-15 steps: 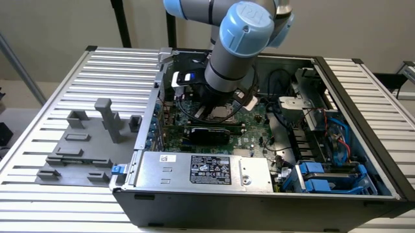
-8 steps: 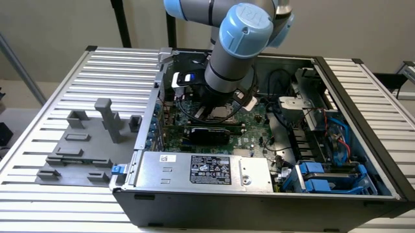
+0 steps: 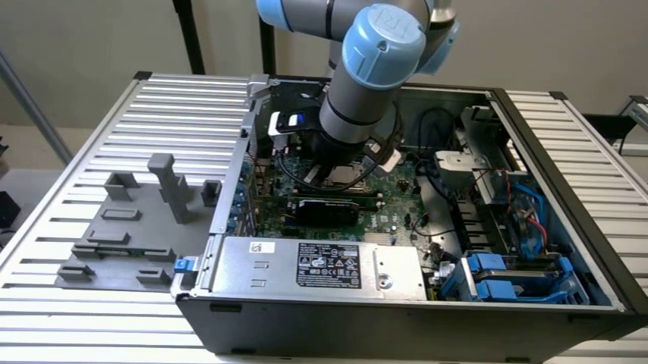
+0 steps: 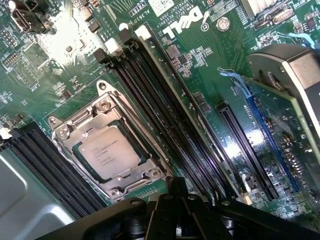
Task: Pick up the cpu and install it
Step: 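Install the second cpu locking lever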
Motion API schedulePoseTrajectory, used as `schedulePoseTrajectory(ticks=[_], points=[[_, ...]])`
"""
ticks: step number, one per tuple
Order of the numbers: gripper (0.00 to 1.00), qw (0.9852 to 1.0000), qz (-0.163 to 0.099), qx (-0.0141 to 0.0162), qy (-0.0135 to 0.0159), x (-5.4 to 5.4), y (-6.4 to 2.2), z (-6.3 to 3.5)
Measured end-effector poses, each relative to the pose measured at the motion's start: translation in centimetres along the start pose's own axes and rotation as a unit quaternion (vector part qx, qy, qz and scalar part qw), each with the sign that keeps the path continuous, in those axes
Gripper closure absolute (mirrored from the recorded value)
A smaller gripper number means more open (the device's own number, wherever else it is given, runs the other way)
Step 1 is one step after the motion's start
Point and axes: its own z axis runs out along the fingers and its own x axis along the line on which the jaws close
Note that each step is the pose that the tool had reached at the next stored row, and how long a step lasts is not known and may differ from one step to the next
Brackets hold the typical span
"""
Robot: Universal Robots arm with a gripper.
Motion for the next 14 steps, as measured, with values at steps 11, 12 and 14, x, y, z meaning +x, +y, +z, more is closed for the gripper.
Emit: schedulePoseTrajectory(ticks=[11,12,14], points=[[0.89,1.0,0.0,-0.0001,0.0,0.23,-0.08,0.36],[0.89,1.0,0.0,-0.0001,-0.0002,0.26,-0.1,0.37],[0.89,1.0,0.0,-0.0008,-0.0011,0.29,-0.11,0.39]])
